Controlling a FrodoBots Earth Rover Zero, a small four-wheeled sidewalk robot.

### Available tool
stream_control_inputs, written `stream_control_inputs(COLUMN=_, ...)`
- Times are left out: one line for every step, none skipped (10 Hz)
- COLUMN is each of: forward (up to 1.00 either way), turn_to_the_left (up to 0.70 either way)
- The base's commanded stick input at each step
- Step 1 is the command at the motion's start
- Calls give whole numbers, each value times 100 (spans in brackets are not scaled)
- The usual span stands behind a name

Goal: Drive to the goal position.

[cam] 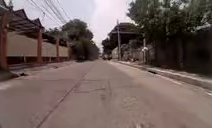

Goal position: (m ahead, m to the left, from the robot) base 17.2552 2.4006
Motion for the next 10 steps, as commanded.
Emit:
stream_control_inputs(forward=100, turn_to_the_left=3)
stream_control_inputs(forward=100, turn_to_the_left=3)
stream_control_inputs(forward=100, turn_to_the_left=3)
stream_control_inputs(forward=100, turn_to_the_left=3)
stream_control_inputs(forward=100, turn_to_the_left=3)
stream_control_inputs(forward=100, turn_to_the_left=3)
stream_control_inputs(forward=100, turn_to_the_left=3)
stream_control_inputs(forward=100, turn_to_the_left=3)
stream_control_inputs(forward=100, turn_to_the_left=29)
stream_control_inputs(forward=100, turn_to_the_left=43)
